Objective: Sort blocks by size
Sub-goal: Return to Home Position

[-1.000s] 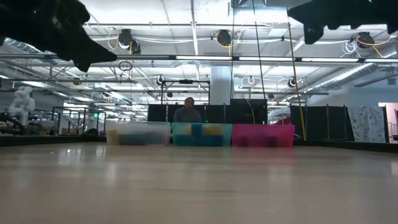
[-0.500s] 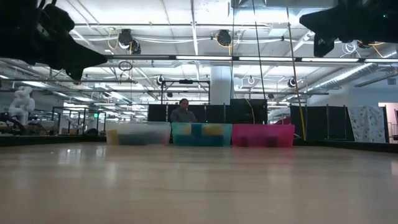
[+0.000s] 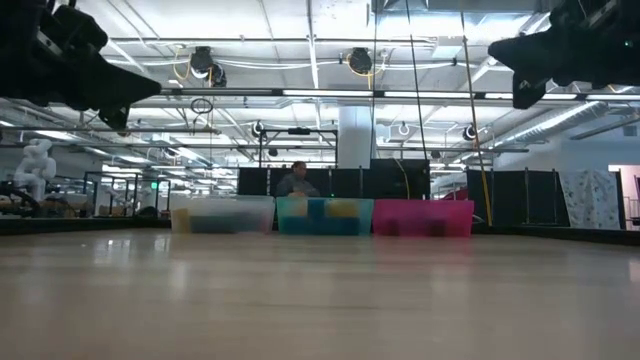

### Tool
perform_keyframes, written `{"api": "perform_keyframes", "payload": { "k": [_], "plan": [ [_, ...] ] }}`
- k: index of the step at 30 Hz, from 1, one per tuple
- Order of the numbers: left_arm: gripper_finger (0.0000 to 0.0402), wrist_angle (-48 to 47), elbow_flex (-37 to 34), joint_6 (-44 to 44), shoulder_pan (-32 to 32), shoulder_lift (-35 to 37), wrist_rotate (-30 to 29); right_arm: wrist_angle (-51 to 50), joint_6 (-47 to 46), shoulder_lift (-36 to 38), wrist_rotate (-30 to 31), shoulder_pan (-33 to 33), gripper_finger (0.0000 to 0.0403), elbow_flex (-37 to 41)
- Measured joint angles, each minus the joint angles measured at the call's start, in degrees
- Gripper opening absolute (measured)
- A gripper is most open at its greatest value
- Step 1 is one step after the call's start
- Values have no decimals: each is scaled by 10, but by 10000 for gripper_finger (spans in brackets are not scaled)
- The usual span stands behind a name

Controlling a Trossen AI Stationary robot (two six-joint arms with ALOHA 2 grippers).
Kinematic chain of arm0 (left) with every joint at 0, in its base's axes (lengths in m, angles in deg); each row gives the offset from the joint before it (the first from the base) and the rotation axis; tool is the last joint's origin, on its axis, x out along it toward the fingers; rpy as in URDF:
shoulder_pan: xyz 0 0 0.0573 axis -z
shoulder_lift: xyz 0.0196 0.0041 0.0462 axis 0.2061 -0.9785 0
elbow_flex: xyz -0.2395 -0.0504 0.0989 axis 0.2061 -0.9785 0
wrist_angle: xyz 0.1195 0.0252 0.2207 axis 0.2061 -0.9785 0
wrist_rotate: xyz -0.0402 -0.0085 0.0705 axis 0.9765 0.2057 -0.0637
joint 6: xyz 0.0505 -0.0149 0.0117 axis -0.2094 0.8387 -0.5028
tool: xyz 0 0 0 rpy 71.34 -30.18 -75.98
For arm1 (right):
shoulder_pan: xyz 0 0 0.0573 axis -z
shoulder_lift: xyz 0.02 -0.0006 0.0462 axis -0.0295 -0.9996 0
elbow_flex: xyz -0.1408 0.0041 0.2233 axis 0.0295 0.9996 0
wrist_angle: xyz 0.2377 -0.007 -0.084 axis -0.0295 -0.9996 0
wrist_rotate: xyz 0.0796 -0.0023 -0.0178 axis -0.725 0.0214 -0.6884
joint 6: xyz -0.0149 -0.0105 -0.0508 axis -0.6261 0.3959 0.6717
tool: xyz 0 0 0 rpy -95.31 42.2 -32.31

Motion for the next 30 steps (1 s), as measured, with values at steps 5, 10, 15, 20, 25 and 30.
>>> {"api": "perform_keyframes", "payload": {
  "k": [5,10,15,20,25,30],
  "plan": [
    [4,-20,1,7,0,27,6,-8,1,32,9,0,0,16],
    [4,-23,1,4,0,30,14,-38,1,72,27,0,0,43],
    [4,-25,1,4,0,30,19,-62,-7,112,27,0,0,60],
    [4,-27,1,7,0,30,30,-137,4,137,28,0,0,59],
    [4,10,-13,1,0,29,34,-147,27,129,29,0,0,59],
    [4,17,-16,1,0,19,41,-146,50,129,40,0,0,59]
  ]
}}
